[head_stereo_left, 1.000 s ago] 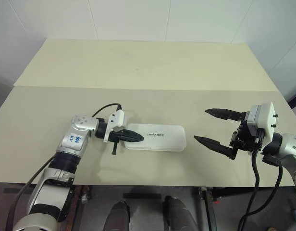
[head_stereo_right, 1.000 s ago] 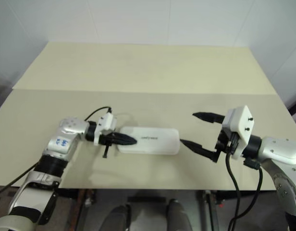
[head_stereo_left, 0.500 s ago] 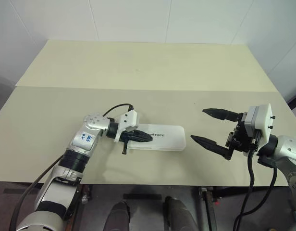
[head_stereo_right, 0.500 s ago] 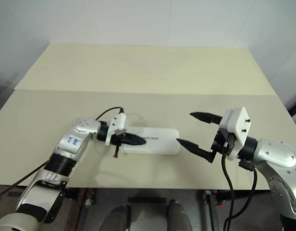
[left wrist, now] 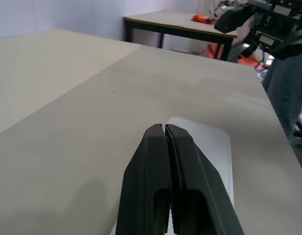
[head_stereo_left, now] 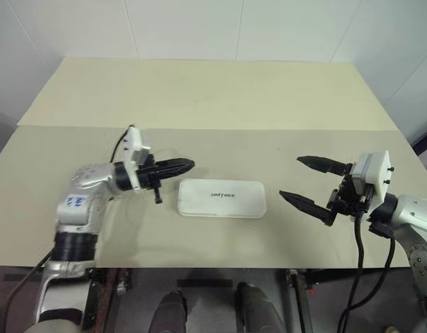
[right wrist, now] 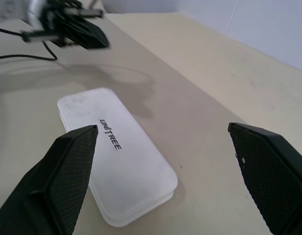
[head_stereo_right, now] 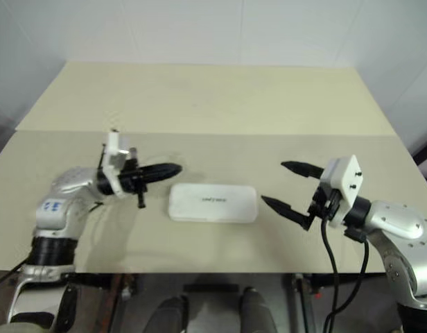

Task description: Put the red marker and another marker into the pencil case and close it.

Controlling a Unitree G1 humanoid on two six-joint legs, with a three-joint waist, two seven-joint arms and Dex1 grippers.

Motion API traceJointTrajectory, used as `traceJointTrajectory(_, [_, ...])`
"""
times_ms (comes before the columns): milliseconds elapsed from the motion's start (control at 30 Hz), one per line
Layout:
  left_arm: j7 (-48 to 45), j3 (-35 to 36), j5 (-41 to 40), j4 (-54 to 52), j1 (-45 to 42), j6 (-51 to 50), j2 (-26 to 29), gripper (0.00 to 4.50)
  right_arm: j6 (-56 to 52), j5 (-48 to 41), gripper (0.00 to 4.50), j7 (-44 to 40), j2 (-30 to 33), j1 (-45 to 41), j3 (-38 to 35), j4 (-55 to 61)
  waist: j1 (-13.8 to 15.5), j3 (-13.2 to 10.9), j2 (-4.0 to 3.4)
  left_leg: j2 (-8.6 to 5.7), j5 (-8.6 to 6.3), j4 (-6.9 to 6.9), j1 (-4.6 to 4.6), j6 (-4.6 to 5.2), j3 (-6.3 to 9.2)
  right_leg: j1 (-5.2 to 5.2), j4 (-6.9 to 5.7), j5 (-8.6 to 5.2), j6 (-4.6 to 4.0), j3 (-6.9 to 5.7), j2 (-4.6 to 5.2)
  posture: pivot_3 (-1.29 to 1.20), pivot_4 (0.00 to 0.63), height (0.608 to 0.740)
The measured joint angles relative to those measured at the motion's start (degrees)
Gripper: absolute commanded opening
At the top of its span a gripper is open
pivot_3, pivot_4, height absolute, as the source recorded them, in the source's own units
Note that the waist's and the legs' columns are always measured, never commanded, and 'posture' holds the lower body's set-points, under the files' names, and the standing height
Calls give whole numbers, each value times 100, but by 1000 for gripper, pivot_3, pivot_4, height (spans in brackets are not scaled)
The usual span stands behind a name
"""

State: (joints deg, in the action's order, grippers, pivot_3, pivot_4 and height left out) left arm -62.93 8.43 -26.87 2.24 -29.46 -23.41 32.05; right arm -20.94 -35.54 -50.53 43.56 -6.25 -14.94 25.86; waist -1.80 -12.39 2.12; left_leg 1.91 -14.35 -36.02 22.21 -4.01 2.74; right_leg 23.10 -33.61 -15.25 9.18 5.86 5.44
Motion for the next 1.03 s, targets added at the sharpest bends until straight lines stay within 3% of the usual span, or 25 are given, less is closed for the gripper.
traceJointTrajectory(433, [461, 542, -328, -883, 830, -244, 470, 4469, 742, 490, 4500, -618, -1, -122, 136, -950, -10, 0, 0, 0, 0, -2, 2, -1, -2, -2, 7, -9, -19, 0, 0, 0, 150, 740])
traceJointTrajectory(1033, [572, 403, -224, -727, 861, 207, 580, 4469, 952, 580, 4500, -741, 277, -115, -179, -1216, -23, -1, -1, 0, 0, -2, 1, -1, -3, 0, 8, -11, -22, 0, 1, 0, 150, 740])
